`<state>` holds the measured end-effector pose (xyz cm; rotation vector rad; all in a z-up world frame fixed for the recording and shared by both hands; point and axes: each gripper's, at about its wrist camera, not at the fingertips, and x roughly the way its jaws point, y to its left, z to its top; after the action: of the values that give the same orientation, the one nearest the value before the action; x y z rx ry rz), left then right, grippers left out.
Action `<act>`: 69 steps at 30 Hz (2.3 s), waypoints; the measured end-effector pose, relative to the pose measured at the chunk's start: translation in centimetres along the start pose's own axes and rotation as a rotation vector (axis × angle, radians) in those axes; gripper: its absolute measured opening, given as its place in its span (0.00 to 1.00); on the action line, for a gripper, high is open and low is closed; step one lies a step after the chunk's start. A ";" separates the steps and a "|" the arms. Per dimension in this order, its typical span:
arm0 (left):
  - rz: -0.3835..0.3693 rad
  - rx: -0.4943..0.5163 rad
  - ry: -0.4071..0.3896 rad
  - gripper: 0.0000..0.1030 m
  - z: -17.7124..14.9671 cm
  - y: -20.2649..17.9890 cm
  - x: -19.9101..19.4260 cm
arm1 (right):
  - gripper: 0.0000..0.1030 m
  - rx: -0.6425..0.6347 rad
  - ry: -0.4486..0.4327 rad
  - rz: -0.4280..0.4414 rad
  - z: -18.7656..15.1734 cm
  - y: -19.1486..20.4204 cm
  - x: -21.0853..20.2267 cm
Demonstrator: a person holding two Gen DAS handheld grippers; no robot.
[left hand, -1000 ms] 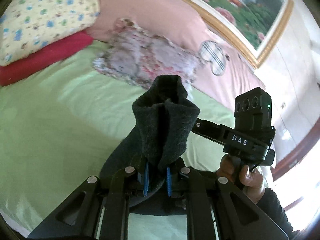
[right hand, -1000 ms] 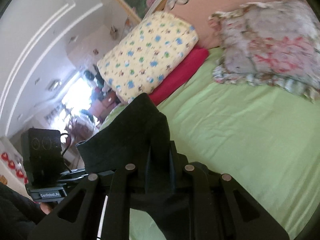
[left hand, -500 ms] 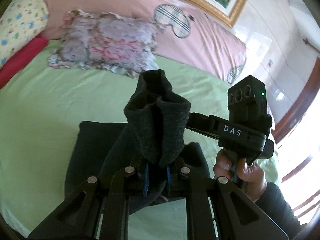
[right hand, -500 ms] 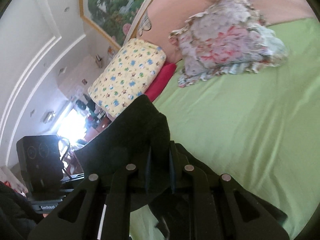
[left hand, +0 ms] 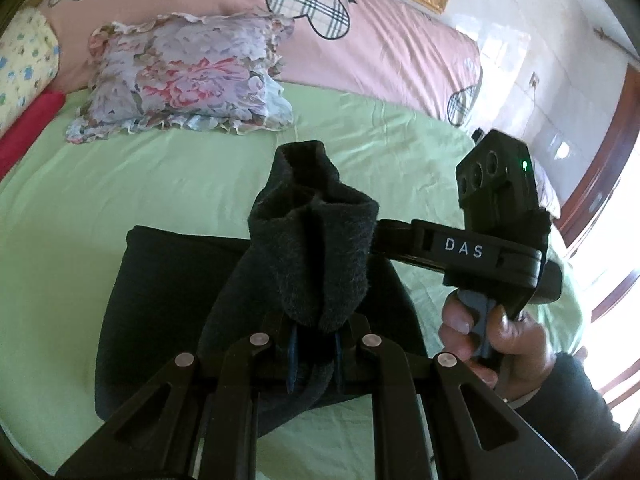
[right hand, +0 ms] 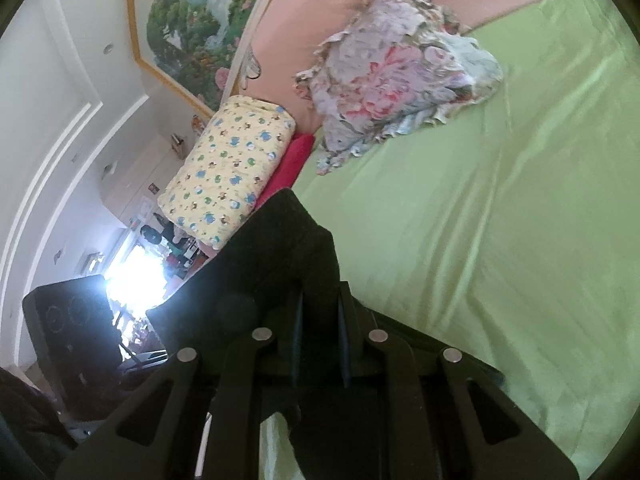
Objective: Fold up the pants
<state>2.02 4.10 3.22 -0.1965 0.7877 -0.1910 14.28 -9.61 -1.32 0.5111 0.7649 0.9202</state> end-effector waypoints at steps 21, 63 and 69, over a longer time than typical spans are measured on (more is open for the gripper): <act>-0.155 0.072 -0.014 0.72 -2.2 -1.4 -0.1 | 0.55 0.143 -0.167 -0.239 -3.4 -1.2 -7.9; -0.042 -0.269 -0.077 0.79 -3.8 12.5 -4.7 | 0.86 0.094 -0.229 -0.667 -7.1 8.0 -4.8; -0.031 -0.275 -0.044 0.79 -4.0 13.1 -3.6 | 0.86 0.160 -0.212 -0.655 -7.8 6.8 -3.9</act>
<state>-2.10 17.24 -0.30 -0.4712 0.7654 -0.1063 3.28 -8.84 -0.17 0.4460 0.7471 0.1950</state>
